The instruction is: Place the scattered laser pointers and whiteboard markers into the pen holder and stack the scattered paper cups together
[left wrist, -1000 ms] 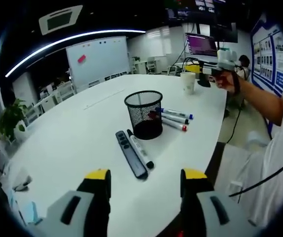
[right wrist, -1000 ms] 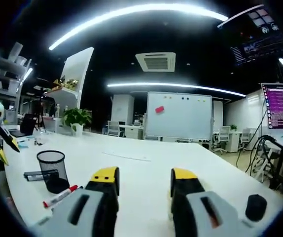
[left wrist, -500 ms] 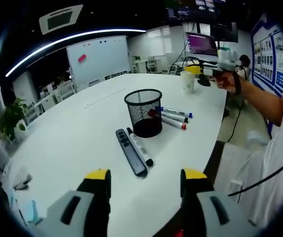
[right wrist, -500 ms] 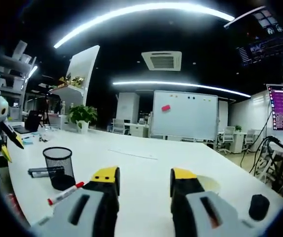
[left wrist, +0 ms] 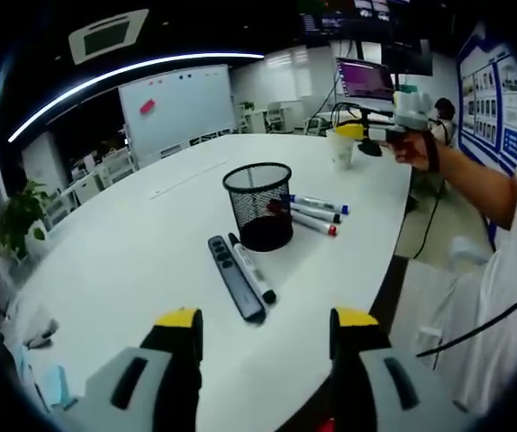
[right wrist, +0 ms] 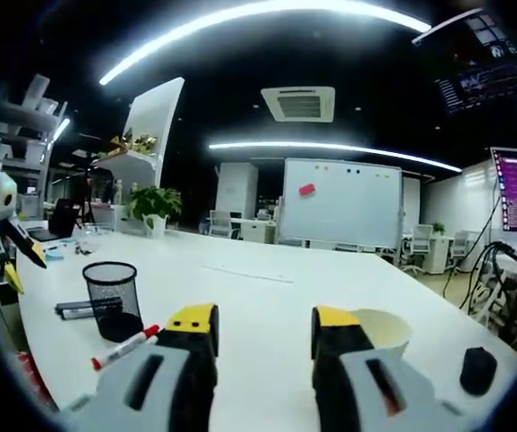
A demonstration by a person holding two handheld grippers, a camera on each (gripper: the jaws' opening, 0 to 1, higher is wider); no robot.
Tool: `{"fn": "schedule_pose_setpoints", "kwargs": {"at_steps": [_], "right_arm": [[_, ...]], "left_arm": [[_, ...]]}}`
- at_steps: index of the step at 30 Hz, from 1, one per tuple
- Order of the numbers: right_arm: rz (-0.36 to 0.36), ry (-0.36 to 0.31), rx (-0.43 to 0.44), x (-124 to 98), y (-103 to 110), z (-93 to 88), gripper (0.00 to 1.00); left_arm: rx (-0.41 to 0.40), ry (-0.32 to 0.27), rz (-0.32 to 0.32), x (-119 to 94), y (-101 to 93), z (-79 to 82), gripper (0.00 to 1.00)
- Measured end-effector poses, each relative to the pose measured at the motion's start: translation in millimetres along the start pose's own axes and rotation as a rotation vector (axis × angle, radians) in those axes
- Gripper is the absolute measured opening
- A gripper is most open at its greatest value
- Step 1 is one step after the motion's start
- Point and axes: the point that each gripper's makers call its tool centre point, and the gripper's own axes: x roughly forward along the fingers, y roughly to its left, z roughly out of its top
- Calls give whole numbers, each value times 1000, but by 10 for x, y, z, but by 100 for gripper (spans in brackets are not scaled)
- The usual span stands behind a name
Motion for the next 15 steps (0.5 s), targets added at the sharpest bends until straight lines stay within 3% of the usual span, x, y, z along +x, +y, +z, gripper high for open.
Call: {"fn": "schedule_pose_setpoints", "kwargs": {"at_steps": [15], "right_arm": [[35, 7, 3, 12, 104, 5, 41]], "left_arm": [[0, 6, -1, 20, -3, -12, 57]]}}
